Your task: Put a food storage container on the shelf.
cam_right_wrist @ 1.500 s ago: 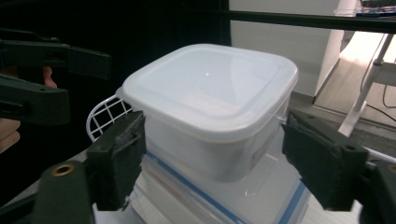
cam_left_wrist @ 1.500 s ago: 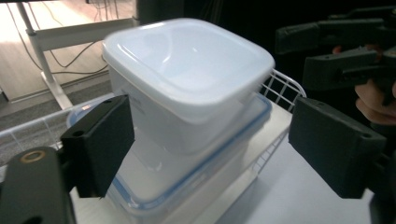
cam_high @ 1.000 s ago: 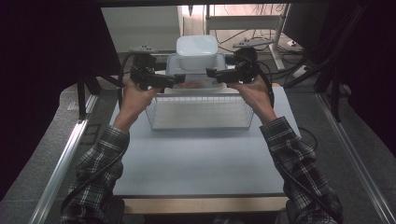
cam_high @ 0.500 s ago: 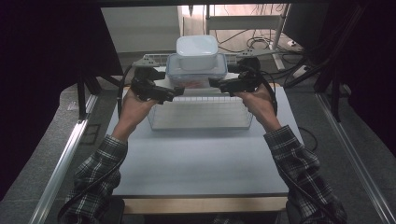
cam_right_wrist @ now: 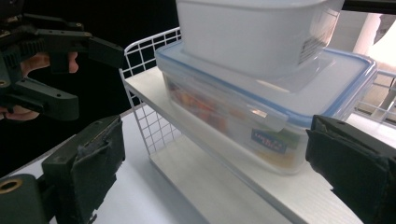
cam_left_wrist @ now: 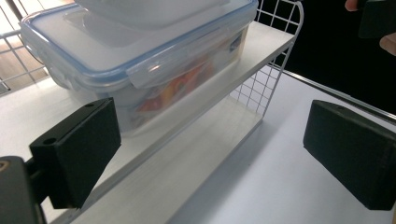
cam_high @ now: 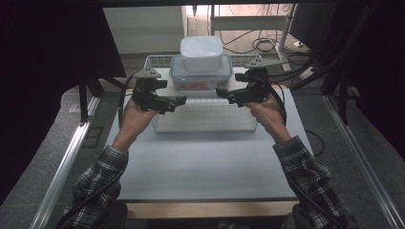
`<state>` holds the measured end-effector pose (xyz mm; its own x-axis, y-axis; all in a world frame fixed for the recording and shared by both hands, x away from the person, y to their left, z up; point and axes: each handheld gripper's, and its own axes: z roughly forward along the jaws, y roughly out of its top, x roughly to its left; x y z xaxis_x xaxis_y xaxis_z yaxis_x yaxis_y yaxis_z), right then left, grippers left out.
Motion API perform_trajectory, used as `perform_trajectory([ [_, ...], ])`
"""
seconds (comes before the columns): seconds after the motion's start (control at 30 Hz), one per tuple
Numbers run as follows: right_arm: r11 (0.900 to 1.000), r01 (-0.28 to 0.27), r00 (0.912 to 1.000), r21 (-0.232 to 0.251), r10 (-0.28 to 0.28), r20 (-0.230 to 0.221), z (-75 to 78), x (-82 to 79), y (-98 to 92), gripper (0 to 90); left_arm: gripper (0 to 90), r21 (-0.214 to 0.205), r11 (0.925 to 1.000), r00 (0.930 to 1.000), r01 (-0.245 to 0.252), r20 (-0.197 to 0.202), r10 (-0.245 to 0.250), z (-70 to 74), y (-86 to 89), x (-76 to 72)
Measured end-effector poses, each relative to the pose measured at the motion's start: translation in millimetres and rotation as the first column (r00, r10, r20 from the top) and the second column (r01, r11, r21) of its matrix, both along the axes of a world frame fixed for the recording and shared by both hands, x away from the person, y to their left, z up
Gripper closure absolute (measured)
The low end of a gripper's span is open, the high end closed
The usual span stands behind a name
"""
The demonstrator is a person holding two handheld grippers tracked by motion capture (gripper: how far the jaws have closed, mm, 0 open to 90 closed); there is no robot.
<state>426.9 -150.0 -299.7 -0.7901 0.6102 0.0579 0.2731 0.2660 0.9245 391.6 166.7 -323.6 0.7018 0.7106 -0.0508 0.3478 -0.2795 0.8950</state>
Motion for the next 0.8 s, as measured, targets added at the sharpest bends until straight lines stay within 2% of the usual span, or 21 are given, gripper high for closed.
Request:
perform_trajectory([
  [0.17, 0.9998, -0.007, 1.0, -0.016, 0.007, 0.006, -7.2, -6.8, -0.1, 5.0, 3.5, 0.011, 0.9999, 1.0, 0.002, -0.001, -0.002, -6.9, 0.8, -4.7],
  [0.37, 0.9996, -0.019, 0.9998, -0.022, 0.019, 0.0, -15.4, -12.5, -0.1, 5.0, 3.4, 0.004, 0.9999, 0.9999, 0.01, -0.003, -0.01, -12.7, 1.0, -9.6],
  [0.5, 0.9993, -0.024, 0.9997, -0.029, 0.024, 0.0, -19.6, -14.6, -0.7, 5.0, 3.1, 0.022, 0.9996, 0.9999, 0.016, -0.001, -0.016, -18.2, -0.2, -14.3],
  [0.8, 0.9977, -0.037, 0.9993, -0.057, 0.037, 0.001, -33.6, -21.1, -1.5, 4.9, 2.8, 0.025, 0.9991, 0.9992, 0.035, -0.017, -0.035, -30.7, -2.3, -21.4],
])
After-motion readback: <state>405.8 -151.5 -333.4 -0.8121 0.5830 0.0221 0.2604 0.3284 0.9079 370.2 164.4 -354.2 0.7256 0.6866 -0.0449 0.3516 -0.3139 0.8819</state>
